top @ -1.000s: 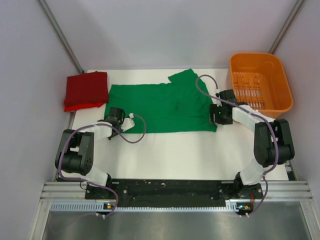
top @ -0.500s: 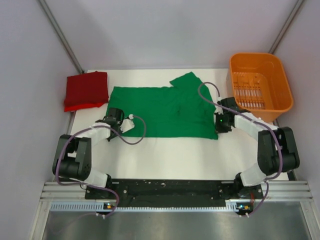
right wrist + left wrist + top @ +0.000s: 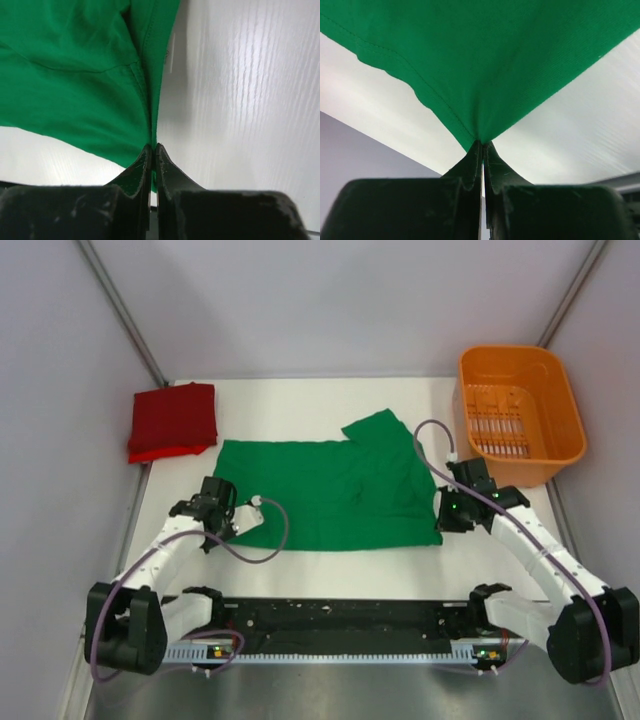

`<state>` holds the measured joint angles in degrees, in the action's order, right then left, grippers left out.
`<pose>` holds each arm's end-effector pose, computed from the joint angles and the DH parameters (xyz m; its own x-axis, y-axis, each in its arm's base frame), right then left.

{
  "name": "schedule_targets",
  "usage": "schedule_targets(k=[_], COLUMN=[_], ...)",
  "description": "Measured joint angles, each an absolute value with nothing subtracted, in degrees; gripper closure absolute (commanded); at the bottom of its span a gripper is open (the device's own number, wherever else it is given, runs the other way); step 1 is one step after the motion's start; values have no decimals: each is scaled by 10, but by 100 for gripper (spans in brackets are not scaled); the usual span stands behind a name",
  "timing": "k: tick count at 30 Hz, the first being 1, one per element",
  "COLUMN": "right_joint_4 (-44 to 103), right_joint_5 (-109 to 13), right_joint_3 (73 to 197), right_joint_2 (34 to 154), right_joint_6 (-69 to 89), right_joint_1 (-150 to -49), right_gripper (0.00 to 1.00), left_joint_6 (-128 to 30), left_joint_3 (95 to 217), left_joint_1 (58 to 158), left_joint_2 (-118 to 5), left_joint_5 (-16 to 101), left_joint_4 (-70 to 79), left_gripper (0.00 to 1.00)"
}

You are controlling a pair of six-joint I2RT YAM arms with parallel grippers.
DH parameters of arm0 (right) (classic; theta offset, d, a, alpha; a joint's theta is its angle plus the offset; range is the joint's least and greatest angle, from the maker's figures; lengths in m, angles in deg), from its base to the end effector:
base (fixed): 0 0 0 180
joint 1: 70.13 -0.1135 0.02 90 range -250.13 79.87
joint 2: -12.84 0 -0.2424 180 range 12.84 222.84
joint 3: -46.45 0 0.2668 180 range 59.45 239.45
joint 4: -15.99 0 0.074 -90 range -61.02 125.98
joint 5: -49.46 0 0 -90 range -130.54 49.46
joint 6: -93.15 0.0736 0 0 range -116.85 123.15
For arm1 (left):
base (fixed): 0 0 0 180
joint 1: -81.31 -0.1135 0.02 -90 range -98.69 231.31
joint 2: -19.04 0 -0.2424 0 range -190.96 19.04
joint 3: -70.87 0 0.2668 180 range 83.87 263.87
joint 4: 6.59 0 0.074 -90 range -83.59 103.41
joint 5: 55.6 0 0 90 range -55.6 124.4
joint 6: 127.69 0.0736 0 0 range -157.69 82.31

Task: Fold and stack the t-shirts
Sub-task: Fold the flattened tshirt in 1/3 of the way, then grap the side of the flattened tshirt furthest away from the robot with both arms

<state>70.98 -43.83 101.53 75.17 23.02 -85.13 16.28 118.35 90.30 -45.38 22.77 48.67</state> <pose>0.2315 0.0664 0.1640 -0.9005 0.1100 -0.4208 0.0232 0.9783 0.2061 0.2149 -0.0190 0.1153 -0.4786 0.8777 -0.0246 0.8148 0.4544 0.3601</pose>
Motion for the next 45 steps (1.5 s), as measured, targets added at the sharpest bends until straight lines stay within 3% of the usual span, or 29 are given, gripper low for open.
schedule_targets(k=[5, 7, 9, 10, 14, 18, 22, 26, 31, 35, 40, 45], right_joint_4=[780, 801, 821, 836, 882, 921, 917, 864, 781, 760, 753, 761], right_joint_5=[-422, -417, -415, -410, -400, -402, -418, -417, -433, -440, -441, -445], right_joint_3=[1020, 1023, 1023, 1026, 1046, 1102, 1249, 1430, 1627, 1758, 1866, 1923], right_joint_2=[715, 720, 721, 721, 721, 735, 808, 919, 1112, 1284, 1469, 1575], right_joint_6=[259, 264, 269, 269, 262, 238, 187, 136, 86, 56, 26, 18], right_joint_1=[-896, -905, -909, -910, -910, -910, -910, -908, -883, -868, -864, -863], right_gripper=[100, 98, 78, 68, 49, 47, 42, 43, 44, 44, 43, 42], left_joint_6=[160, 157, 152, 149, 144, 144, 116, 63, -19, -79, -108, -63], left_joint_3=[1183, 1184, 1185, 1187, 1220, 1308, 1430, 1545, 1695, 1785, 1841, 1845], left_joint_1=[903, 903, 903, 903, 903, 902, 894, 864, 833, 809, 790, 796], left_joint_2=[-419, -415, -416, -418, -433, -465, -511, -578, -736, -864, -963, -985], left_joint_5=[232, 230, 230, 230, 232, 256, 267, 278, 298, 323, 368, 448], left_joint_4=[558, 578, 598, 612, 671, 722, 702, 626, 565, 553, 550, 550], left_gripper=[100, 92, 79, 78, 68, 55, 39, 41, 52, 53, 52, 48])
